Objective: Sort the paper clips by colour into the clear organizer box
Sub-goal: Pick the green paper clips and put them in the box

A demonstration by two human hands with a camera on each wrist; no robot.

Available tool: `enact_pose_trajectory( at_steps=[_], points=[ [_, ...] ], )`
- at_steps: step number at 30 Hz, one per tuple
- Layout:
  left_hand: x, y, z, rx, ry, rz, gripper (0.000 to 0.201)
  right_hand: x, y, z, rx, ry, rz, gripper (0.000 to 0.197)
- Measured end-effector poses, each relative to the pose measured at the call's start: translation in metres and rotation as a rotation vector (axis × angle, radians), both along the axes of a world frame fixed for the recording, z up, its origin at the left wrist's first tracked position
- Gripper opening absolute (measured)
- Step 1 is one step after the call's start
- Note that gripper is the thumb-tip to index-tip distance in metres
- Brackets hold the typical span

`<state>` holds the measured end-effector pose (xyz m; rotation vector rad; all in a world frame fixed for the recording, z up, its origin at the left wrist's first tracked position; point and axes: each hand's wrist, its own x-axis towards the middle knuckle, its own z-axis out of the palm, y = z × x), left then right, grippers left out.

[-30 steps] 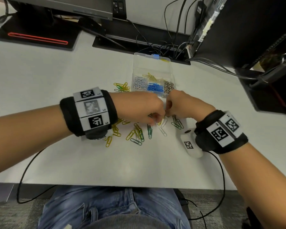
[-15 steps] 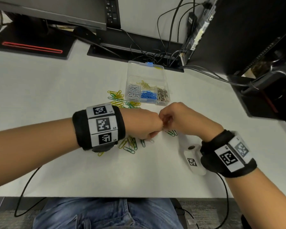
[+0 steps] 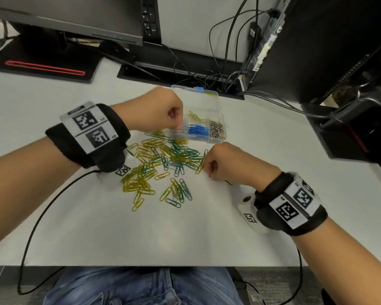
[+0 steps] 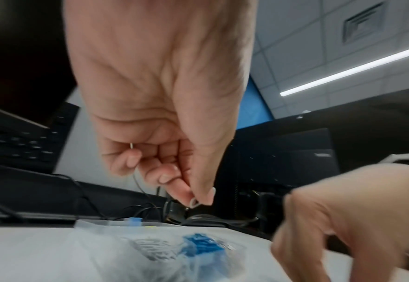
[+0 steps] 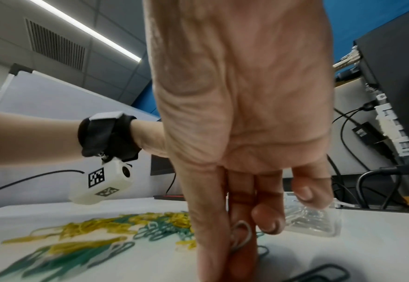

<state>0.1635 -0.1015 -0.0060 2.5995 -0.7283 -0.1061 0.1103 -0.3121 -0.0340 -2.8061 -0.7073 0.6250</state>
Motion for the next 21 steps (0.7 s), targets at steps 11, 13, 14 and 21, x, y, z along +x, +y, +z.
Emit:
enact_pose_trajectory(
  at_steps=[11,13,14,21],
  points=[
    [0.034,-0.003,-0.019,-0.123,0.07,0.355,0.018,0.01,-0.019,0.002,0.031,-0.016,-0.086,0.022],
    [0.036,-0.003,-0.021,-0.113,0.08,0.37,0.02,0.012,-0.017,0.001,0.01,-0.032,-0.065,0.022],
    [0.037,-0.002,-0.022,-0.108,0.083,0.382,0.021,0.013,-0.015,0.001,-0.004,-0.032,-0.049,0.021],
    [0.035,0.016,-0.024,-0.048,0.15,0.429,0.021,0.017,-0.008,0.005,-0.08,-0.039,0.012,0.011]
  ],
)
